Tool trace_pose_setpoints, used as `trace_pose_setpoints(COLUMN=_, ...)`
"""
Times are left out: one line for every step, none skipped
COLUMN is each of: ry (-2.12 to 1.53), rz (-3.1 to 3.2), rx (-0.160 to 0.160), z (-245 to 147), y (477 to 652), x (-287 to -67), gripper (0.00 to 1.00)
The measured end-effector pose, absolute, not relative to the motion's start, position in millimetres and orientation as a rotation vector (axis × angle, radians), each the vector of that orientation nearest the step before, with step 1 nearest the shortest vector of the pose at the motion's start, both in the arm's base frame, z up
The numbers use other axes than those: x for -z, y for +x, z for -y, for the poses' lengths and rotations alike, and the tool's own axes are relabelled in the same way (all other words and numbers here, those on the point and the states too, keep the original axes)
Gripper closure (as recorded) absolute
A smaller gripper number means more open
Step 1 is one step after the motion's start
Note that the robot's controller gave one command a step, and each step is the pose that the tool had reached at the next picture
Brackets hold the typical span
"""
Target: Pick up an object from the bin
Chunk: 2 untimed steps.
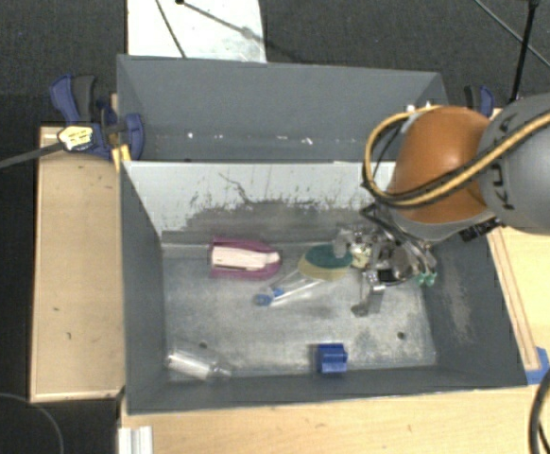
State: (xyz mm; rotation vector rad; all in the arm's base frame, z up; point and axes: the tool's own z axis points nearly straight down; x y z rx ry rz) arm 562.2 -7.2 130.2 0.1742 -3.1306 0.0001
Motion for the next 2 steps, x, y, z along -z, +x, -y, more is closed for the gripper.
trace_pose_setpoints(ry=0.007, rz=3.155, rx=0.000, z=-13.2, y=592.0, x=-72.6, gripper=0.00)
trace_pose_setpoints(ry=0.008, rz=3.156, rx=-0.002, z=-12.1, y=592.2, x=-75.4, gripper=1.00)
